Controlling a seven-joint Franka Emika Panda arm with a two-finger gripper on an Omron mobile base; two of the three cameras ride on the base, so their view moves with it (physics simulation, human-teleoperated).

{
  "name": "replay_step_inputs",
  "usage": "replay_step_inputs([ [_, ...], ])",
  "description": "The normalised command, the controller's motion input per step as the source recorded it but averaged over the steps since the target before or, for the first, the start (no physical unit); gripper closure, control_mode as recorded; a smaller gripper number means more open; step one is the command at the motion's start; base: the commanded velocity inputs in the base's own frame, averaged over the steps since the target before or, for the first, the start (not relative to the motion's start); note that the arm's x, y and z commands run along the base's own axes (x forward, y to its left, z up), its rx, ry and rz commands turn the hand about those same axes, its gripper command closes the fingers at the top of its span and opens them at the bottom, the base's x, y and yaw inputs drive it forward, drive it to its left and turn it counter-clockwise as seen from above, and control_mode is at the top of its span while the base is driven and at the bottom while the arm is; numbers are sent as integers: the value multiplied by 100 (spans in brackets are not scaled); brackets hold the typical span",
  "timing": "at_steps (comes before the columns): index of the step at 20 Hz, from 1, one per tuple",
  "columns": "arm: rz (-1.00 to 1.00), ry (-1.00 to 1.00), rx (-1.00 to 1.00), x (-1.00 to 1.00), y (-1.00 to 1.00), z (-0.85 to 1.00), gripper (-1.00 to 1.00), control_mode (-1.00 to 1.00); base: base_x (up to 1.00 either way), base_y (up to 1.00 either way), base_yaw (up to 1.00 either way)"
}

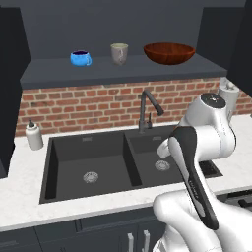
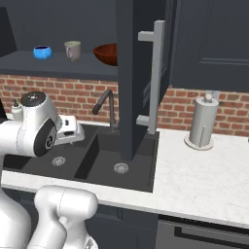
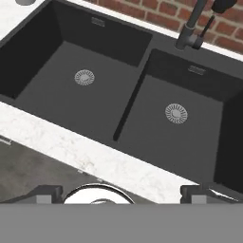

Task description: Gather all objects into one cabinet and sort the glasses and bowls to opposite sides.

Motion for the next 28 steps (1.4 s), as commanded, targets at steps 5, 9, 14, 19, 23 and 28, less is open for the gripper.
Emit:
replay_step_inputs([
  [5,3,-1,-1,0,3,0,-100,-100,0,0,0],
  [9,0,0,0,0,0,0,-100,-100,0,0,0],
  [14,-3,0,0,0,0,24,-100,-100,0,0,0],
  [19,-6,0,0,0,0,87,-100,-100,0,0,0],
  [23,-2,0,0,0,0,100,-100,-100,0,0,0],
  [28,0,0,0,-3,0,36,-100,100,-9,0,9],
])
